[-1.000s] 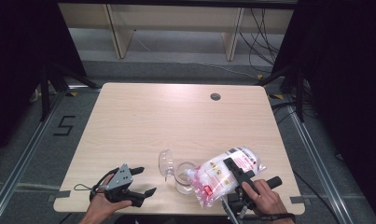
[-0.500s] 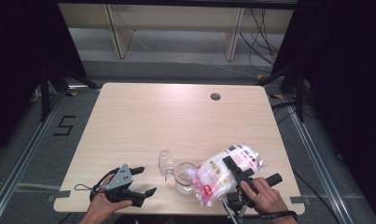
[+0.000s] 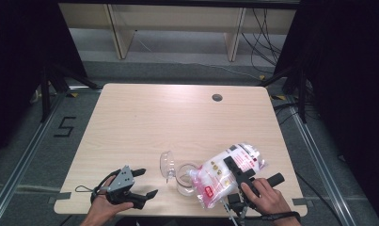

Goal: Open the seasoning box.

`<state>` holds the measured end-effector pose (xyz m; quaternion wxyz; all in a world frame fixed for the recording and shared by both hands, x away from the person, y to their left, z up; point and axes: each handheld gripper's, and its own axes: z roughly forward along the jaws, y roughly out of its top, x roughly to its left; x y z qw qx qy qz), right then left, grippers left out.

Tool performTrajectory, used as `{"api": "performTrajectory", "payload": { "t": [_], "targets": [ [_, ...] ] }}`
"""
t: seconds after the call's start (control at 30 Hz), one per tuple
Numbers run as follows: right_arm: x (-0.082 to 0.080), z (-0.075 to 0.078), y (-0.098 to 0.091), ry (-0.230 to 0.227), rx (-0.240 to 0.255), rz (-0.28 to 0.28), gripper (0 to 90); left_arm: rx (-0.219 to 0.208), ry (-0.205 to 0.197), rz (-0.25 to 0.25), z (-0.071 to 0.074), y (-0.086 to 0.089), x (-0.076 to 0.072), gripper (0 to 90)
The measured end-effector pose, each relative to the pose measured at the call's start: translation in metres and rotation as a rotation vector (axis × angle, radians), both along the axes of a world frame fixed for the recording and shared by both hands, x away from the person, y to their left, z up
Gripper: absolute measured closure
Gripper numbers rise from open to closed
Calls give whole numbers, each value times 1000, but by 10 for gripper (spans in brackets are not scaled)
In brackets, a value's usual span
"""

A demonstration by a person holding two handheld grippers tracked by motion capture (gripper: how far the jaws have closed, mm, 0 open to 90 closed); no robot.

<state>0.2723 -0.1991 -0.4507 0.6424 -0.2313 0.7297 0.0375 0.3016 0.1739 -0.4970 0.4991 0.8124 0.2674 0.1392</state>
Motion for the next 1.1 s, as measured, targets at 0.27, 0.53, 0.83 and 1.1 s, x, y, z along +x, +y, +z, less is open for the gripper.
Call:
{"api": "performTrajectory", "payload": {
  "t": [0.27, 0.53, 0.83, 1.1],
  "targets": [
    [0, 3, 3, -19, -31, 23, 499, 5, -10, -11, 0, 0, 1, 154],
    [0, 2, 0, -23, -27, 11, 502, 12, -18, -14, 0, 1, 1, 154],
    [1, 2, 0, -31, -72, -11, 505, 12, -12, -22, 0, 1, 2, 154],
    [1, 3, 2, -46, -70, 0, 508, 12, -11, -21, 0, 1, 1, 154]
  ]
}}
